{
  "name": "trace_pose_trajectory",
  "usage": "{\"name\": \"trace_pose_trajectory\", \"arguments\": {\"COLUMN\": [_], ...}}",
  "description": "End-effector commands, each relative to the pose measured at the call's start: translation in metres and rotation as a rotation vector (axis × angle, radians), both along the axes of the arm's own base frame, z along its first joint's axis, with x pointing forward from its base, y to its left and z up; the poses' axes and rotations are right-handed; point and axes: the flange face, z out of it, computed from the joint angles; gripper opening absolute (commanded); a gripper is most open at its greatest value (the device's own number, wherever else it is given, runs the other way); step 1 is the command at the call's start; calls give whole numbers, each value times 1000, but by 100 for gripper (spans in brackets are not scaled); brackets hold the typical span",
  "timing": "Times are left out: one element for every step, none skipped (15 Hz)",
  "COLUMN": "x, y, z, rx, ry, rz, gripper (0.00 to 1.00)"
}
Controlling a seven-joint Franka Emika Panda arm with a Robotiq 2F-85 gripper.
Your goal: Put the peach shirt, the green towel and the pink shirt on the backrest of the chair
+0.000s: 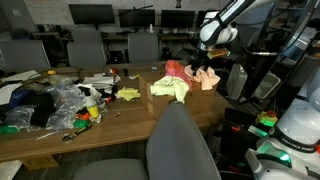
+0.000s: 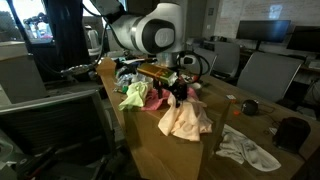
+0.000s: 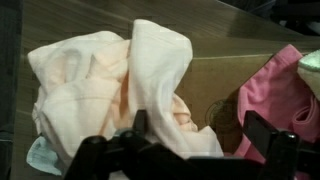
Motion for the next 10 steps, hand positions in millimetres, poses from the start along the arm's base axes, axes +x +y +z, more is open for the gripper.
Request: {"name": "trace_pose_trajectory", "arguments": {"x": [11,11,11,10,10,9,10,9,10,10], "y": [-16,-20,-24,-28,-31,-35,-38,-40,-42,-44], "z": [-20,-24,-27,-27,-27,-25,-23,-20,-16,-14], "rx": [-18,-28,-39,-57,-75,-107,-135,-159,-180,-194], "ry": [41,49,51,51,46,39,33,23,12,7], "rz": [-25,-39,-58,-81,-99,-119,-138,-153,-168,-180], "gripper": [100,100,100,100,100,100,100,100,100,100]}}
